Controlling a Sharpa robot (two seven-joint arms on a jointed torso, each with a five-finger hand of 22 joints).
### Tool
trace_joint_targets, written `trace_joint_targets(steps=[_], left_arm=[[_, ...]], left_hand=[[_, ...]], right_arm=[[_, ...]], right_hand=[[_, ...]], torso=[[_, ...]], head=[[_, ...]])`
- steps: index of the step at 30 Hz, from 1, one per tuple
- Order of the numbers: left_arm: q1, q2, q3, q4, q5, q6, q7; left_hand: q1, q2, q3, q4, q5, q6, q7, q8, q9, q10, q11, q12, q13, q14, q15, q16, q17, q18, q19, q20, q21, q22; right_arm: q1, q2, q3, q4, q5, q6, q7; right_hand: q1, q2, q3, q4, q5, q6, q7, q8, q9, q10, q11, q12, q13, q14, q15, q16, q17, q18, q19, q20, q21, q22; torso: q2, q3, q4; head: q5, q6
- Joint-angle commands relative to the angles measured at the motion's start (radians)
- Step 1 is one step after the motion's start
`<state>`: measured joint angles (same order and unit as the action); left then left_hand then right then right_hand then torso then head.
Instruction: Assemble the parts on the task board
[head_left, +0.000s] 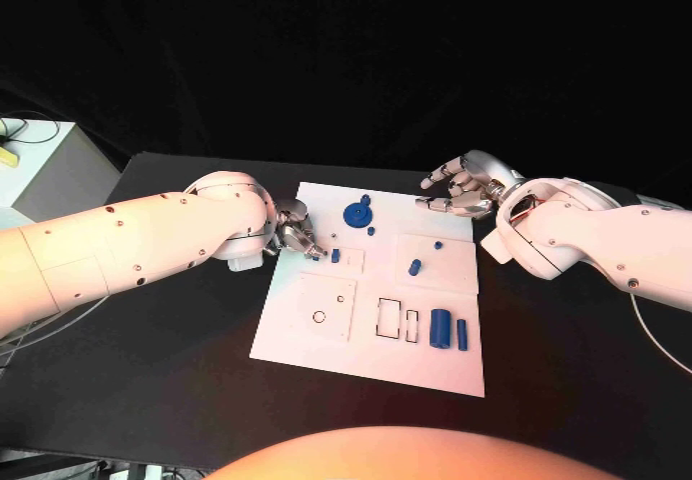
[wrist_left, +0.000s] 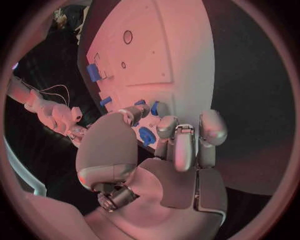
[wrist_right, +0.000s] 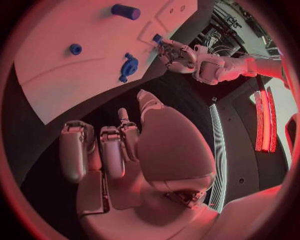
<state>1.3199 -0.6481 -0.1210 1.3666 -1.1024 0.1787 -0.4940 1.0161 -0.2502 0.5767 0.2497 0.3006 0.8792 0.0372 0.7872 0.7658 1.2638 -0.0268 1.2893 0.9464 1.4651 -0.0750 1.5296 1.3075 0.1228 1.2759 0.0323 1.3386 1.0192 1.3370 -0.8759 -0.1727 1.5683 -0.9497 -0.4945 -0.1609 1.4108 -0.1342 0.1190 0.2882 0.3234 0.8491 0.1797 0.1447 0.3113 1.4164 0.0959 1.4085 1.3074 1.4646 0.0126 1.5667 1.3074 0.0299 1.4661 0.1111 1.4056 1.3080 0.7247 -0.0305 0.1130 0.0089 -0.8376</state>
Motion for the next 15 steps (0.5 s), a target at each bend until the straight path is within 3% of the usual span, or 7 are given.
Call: trace_joint_targets(steps=[1,11,15], left_arm=[[-0.005,0.000,-0.004,0.000,0.003,0.004,-0.005],[-0.005,-0.013,-0.003,0.011,0.001,-0.013,-0.006],[-0.005,-0.030,0.003,0.034,0.013,-0.032,-0.005]], left_hand=[[0.013,0.000,-0.014,0.006,-0.005,-0.001,0.004,-0.006,-0.002,-0.006,0.001,-0.002,0.002,0.081,-0.006,0.005,0.171,-0.014,0.004,-0.001,-0.005,0.001],[0.031,-0.001,-0.055,0.027,-0.003,-0.005,0.006,-0.007,-0.004,-0.013,0.002,-0.005,-0.004,0.081,-0.005,0.005,0.170,-0.014,0.004,0.000,-0.006,0.000],[0.039,0.000,-0.075,0.035,-0.002,-0.010,0.008,-0.008,-0.005,-0.023,0.004,-0.013,-0.018,0.079,-0.004,0.001,0.162,-0.012,0.000,0.001,-0.009,-0.008]], right_arm=[[-0.001,0.000,0.000,0.000,-0.006,0.001,0.013],[-0.002,0.000,0.000,-0.001,-0.006,-0.001,0.014],[-0.003,0.001,0.000,-0.001,-0.006,-0.001,0.014]], right_hand=[[0.001,-0.001,0.005,0.001,0.004,0.008,0.000,-0.004,-0.001,-0.007,-0.003,0.000,0.104,0.103,0.002,-0.002,0.254,0.008,0.041,0.004,-0.005,0.159],[0.001,-0.001,0.005,0.001,0.004,0.008,0.000,-0.004,-0.001,-0.007,-0.003,0.000,0.104,0.103,0.002,-0.002,0.254,0.008,0.041,0.004,-0.005,0.159],[0.001,-0.001,0.005,0.001,0.004,0.008,0.000,-0.004,-0.001,-0.007,-0.003,0.000,0.104,0.103,0.002,-0.002,0.254,0.008,0.041,0.004,-0.005,0.159]], torso=[[0.001,0.0004,-0.0007],[0.000,0.0001,-0.0014],[0.000,0.0002,-0.0009]], head=[[0.000,0.001],[-0.001,0.002],[-0.003,0.002]])
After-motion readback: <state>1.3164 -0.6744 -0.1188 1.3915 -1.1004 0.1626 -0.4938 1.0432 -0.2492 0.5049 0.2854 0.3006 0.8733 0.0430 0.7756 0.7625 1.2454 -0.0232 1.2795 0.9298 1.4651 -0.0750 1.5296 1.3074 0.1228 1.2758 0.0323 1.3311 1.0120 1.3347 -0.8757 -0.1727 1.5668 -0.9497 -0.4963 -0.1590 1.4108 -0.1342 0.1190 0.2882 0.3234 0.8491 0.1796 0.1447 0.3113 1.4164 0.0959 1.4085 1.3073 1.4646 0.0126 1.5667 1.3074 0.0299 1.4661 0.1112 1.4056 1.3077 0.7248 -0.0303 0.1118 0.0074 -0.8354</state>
